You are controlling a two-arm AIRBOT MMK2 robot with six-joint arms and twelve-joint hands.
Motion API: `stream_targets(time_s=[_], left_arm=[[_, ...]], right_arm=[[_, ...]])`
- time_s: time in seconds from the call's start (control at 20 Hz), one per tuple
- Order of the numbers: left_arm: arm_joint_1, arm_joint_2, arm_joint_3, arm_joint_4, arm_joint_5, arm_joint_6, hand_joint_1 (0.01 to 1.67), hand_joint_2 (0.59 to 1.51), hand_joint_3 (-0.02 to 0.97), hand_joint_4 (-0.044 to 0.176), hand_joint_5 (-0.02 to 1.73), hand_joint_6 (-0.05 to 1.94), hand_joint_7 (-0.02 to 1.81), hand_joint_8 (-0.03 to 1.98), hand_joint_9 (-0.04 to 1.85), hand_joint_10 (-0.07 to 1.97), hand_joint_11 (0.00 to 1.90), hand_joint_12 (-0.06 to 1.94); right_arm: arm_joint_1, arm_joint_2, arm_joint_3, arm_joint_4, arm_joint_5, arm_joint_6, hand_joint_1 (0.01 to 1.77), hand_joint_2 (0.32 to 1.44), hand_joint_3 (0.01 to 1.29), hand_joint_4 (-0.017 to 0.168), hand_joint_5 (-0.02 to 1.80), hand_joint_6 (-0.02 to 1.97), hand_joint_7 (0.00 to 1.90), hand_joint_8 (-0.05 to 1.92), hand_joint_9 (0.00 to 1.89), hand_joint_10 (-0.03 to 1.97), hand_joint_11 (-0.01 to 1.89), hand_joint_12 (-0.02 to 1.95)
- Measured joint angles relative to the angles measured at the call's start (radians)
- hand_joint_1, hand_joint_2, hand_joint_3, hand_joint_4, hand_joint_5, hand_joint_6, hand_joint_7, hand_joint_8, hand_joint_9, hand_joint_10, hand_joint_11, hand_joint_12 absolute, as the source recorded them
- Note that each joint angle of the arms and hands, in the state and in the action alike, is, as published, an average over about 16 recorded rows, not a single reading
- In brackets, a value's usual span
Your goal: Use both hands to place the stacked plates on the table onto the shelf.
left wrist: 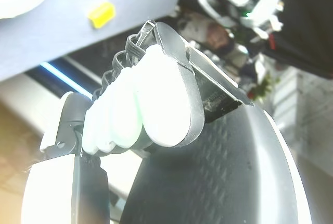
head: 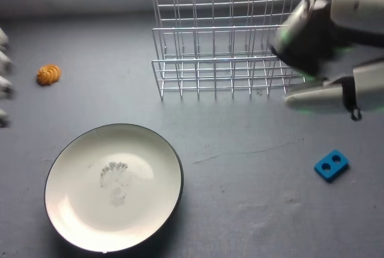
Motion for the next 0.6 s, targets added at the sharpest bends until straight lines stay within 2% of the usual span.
stream_targets(time_s=[0.35,0.6], left_arm=[[0.001,-0.002,0.005,0.013,-0.003,0.012,0.03,1.039,0.059,-0.006,0.13,0.12,0.13,0.11,0.16,0.11,0.21,0.10],[0.003,-0.005,0.010,0.036,-0.008,0.027,0.01,1.046,0.040,0.000,0.02,-0.01,0.01,0.00,0.02,0.01,0.02,-0.01]], right_arm=[[-0.013,0.002,0.000,0.057,0.013,-0.053,0.11,1.18,0.03,-0.002,0.13,0.19,0.15,0.17,0.16,0.18,0.23,0.16],[-0.027,0.005,0.000,0.110,0.035,-0.086,0.35,1.10,0.01,-0.003,0.02,0.02,0.02,0.01,0.02,0.01,0.03,0.00]])
